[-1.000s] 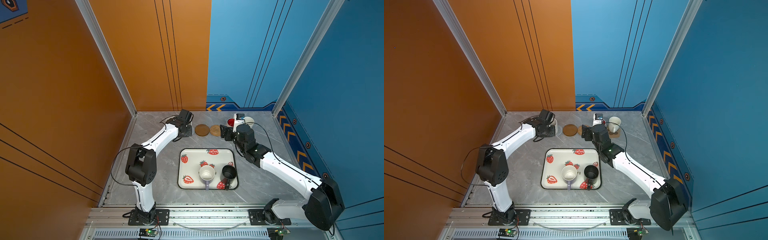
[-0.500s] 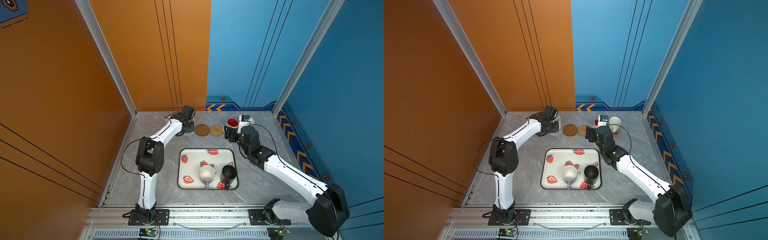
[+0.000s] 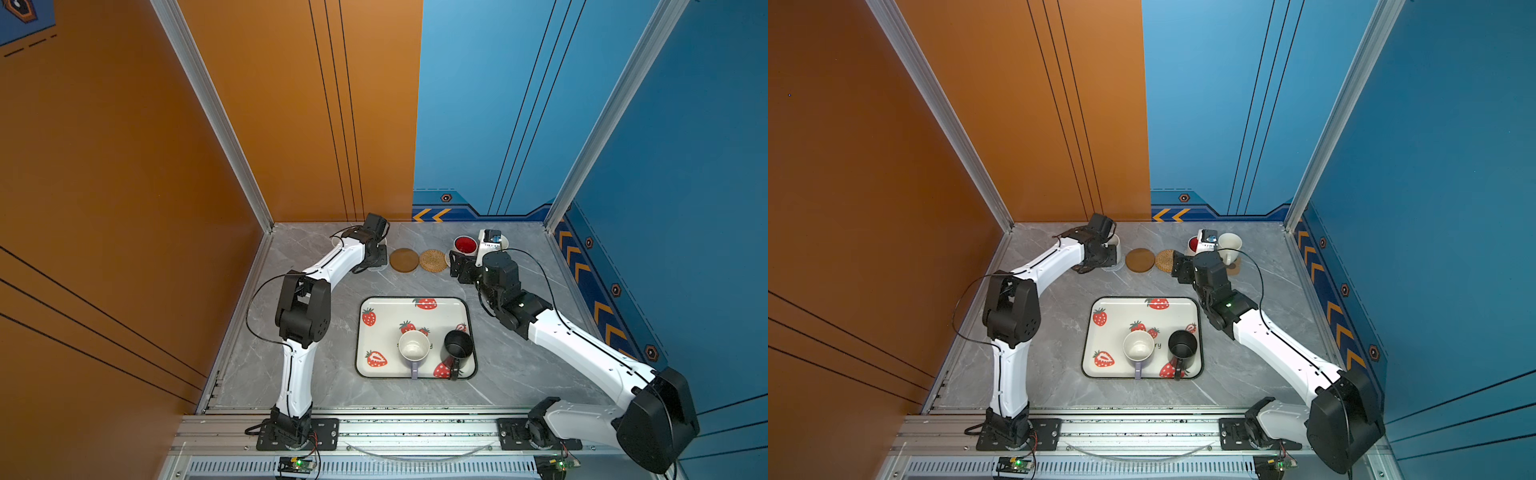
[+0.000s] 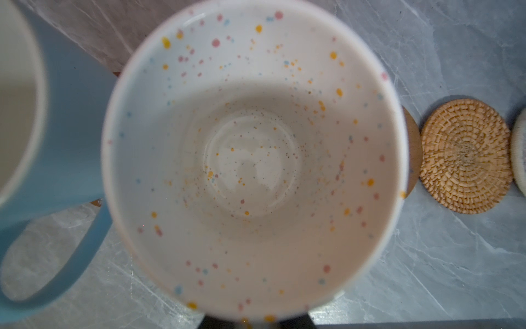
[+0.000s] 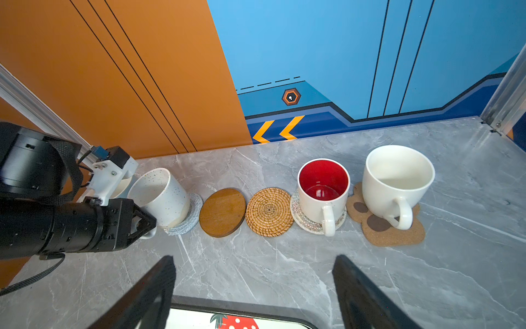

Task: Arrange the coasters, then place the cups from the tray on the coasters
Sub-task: 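Carry the speckled white mug with the left gripper toward the grey knit coaster, then lower the speckled white mug onto the grey knit coaster beside the light-blue mug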

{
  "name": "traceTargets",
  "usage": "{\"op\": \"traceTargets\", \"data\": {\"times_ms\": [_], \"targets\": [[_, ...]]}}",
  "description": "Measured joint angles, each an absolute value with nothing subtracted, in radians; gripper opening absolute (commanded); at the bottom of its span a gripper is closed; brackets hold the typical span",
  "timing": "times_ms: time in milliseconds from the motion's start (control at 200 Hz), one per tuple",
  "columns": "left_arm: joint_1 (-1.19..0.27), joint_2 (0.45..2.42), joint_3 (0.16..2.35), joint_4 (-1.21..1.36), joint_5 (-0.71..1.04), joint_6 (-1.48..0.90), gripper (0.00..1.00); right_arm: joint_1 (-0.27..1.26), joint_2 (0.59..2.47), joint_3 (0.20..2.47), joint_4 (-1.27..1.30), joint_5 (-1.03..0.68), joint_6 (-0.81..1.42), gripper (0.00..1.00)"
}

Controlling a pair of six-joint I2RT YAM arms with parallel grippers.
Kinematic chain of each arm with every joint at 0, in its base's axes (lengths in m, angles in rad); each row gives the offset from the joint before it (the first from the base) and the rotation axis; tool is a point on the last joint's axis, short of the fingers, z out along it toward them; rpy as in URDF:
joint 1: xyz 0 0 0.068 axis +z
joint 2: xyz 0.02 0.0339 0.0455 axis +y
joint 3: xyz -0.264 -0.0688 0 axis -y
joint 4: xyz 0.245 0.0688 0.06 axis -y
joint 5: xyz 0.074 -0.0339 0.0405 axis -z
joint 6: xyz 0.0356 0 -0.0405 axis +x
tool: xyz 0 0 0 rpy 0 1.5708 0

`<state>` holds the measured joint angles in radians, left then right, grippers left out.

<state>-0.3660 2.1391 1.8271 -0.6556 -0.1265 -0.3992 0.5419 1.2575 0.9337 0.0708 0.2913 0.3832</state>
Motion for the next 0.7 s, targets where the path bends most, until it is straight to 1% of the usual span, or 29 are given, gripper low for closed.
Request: {"op": "traceTargets", "data": {"times_ms": [265,701], "targets": [[-0.348,2.174,1.867,-0.654,-0.126,-0.399,0.0,0.536,1.258,0.934,0.071,0.291,0.384,0.85],[-0.348,2.192,1.871,-0.655,-0.114,-0.4,0.0,0.531,1.258,0.934,0.07,0.288,0.388,0.85]]}}
